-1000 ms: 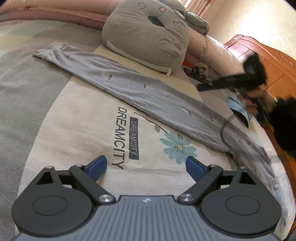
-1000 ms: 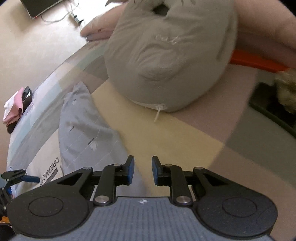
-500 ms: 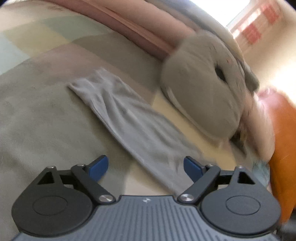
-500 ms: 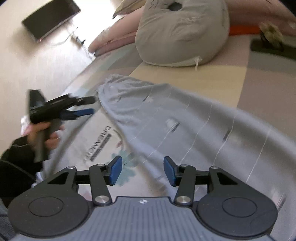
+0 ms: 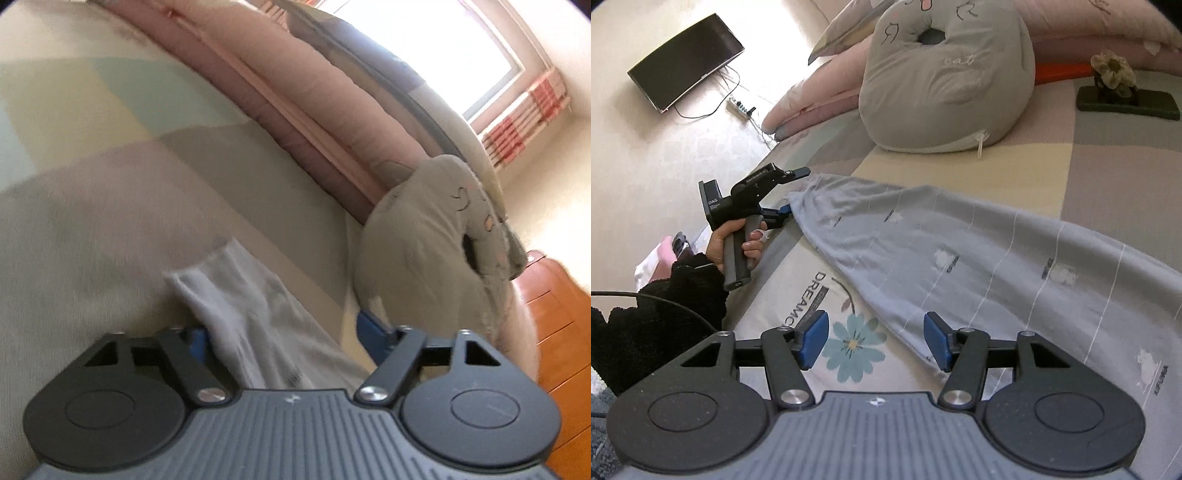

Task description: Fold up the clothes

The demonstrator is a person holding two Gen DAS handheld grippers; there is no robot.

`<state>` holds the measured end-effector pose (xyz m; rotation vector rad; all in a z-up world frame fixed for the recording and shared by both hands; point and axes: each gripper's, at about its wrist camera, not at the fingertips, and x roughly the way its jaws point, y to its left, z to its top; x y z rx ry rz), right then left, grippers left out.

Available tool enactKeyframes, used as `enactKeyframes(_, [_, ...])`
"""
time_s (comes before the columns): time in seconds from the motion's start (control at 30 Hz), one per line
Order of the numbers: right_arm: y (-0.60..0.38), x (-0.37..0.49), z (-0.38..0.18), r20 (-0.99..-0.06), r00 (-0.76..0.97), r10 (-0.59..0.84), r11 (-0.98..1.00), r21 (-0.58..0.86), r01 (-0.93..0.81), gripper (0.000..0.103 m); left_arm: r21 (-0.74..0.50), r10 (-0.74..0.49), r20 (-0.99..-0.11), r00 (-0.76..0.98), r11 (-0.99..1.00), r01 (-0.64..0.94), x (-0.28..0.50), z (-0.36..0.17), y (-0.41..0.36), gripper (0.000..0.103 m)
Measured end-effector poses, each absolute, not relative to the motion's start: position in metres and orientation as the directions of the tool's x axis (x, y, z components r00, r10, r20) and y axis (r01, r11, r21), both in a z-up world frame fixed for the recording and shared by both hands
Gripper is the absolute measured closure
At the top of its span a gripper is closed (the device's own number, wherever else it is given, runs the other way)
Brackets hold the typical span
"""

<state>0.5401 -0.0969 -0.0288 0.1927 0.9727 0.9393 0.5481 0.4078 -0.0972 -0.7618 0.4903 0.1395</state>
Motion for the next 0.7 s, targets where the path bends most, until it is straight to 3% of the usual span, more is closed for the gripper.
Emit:
enactKeyframes(0.07, [-0.097,0.541,-0.030,-0.621,0.224,0.751,0.613,0.528,-0.588,0.041,-0.578,0.003,-0.509,0.860,0.740,-0.345,0.553,-0.098,0.410,0.079])
enactKeyframes(0.13, [-0.097,0.541,-0.030,-0.622,0.229,0.748,0.618,0.528,-0.583,0.041,-0.537,0.032,-0.548,0.836,0.752,-0.381,0.556,-0.096,0.413,0.091])
enactKeyframes(0.3, [-0.098,0.543,-0.032,-0.626,0.242,0.742,0.631,0.528,-0.569,0.040,-0.490,0.044,-0.554,0.831,0.790,-0.368,0.557,-0.080,0.414,0.094])
enactKeyframes(0.57, [-0.101,0.546,-0.035,-0.628,0.266,0.732,0.650,0.525,-0.550,0.040,-0.478,0.059,-0.407,0.912,0.836,-0.268,0.553,-0.045,0.409,0.094])
enactKeyframes(0.63, [-0.102,0.546,-0.038,-0.630,0.265,0.730,0.652,0.526,-0.546,0.040,-0.461,0.069,-0.433,0.899,0.840,-0.287,0.557,-0.053,0.413,0.094])
enactKeyframes(0.7, [-0.102,0.547,-0.040,-0.634,0.266,0.726,0.657,0.525,-0.541,0.039,-0.440,0.084,-0.487,0.870,0.836,-0.327,0.562,-0.064,0.418,0.086])
